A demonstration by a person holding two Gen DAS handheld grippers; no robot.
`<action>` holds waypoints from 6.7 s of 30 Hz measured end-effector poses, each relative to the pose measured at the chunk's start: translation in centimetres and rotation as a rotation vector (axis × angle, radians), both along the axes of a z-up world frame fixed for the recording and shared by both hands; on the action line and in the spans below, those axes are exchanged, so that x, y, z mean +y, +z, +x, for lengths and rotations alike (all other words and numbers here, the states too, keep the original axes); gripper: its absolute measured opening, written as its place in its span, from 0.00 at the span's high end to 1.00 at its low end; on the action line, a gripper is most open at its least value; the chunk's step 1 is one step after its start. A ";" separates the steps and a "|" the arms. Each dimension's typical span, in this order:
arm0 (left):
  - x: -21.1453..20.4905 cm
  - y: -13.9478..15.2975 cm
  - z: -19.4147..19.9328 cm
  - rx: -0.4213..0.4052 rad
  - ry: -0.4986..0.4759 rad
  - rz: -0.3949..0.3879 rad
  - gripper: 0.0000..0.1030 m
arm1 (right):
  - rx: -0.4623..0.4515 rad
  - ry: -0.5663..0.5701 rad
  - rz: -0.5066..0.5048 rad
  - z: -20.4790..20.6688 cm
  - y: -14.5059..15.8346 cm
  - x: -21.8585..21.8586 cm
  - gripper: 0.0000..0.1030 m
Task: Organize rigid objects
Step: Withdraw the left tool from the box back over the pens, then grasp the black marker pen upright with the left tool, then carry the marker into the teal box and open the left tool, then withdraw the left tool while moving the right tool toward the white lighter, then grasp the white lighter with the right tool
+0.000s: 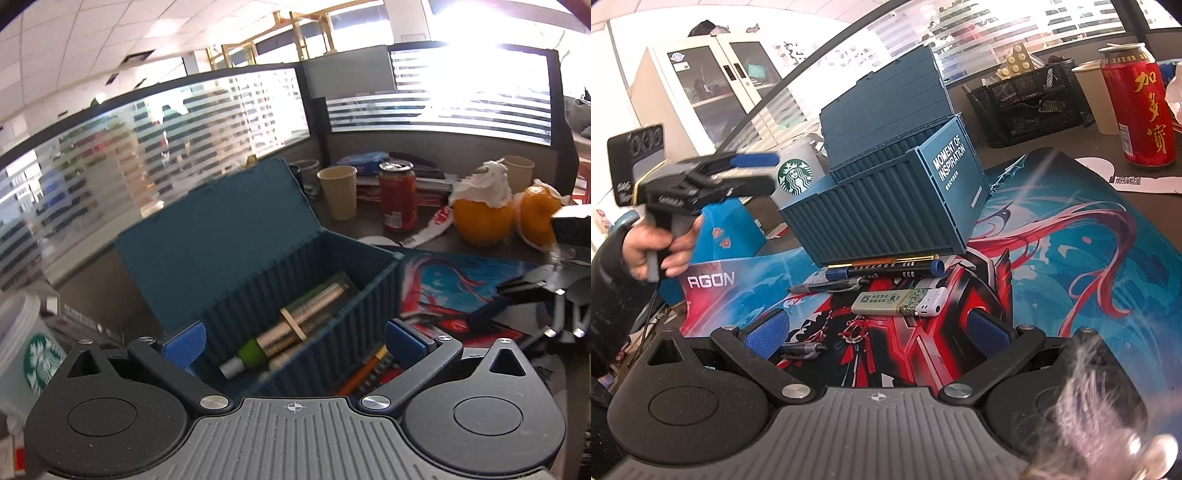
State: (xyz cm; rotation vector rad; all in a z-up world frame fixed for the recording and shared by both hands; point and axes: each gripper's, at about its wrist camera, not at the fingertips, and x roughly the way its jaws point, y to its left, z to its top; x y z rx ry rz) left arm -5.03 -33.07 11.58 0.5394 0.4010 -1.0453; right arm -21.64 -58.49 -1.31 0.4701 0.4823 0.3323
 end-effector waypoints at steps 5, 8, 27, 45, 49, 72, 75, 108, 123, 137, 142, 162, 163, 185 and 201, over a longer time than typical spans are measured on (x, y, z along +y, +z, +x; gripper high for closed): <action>0.9 -1.3 -2.5 -0.028 -0.023 0.048 0.00 | 0.000 -0.001 0.003 0.0 0.0 0.0 0.00; 1.8 -2.7 -3.4 0.003 -0.044 0.066 0.00 | 0.000 0.000 0.003 0.0 0.0 0.0 0.00; 4.2 -9.0 -5.2 0.226 -0.170 0.087 0.00 | -0.002 -0.009 0.017 0.0 -0.1 -0.2 0.00; 4.5 -10.8 -4.7 0.244 -0.228 0.100 0.02 | -0.003 -0.009 0.021 0.0 -0.1 -0.2 0.00; 4.6 -10.6 -4.8 0.231 -0.239 0.080 0.20 | -0.003 -0.009 0.021 0.0 -0.1 -0.3 0.00; 4.9 -10.1 -5.8 0.207 -0.231 0.069 0.88 | -0.003 -0.009 0.023 0.0 -0.1 -0.4 0.00; 5.0 -10.1 -5.7 0.221 -0.220 0.061 0.88 | -0.004 -0.010 0.023 -0.1 -0.1 -0.4 0.00; 3.7 -3.0 -3.7 0.117 -0.236 0.031 0.93 | -0.004 -0.012 0.025 -0.1 -0.1 -0.5 0.00; 0.6 1.5 0.5 0.012 -0.267 0.033 0.93 | -0.005 -0.017 0.027 -0.2 -0.2 -0.4 0.00; -3.5 0.0 7.5 0.078 -0.320 0.117 0.93 | -0.006 -0.018 0.030 -0.3 -0.2 -0.5 0.00; -4.7 -1.3 9.1 0.113 -0.315 0.125 0.93 | -0.006 -0.019 0.030 -0.2 -0.2 -0.4 0.00; -0.2 0.9 6.0 0.150 -0.246 -0.050 0.37 | -0.003 -0.017 0.015 -0.2 -0.1 -0.4 0.00; 0.6 1.1 5.7 0.146 -0.221 -0.074 0.18 | 0.001 -0.013 -0.007 -0.1 0.0 -0.2 0.00; 15.3 -7.2 2.3 0.211 0.454 -0.105 0.00 | -0.026 0.391 -0.520 5.9 3.1 4.8 0.00; 18.0 -10.2 3.1 0.276 0.640 -0.147 0.00 | 0.088 0.438 -0.492 6.5 1.7 6.8 0.05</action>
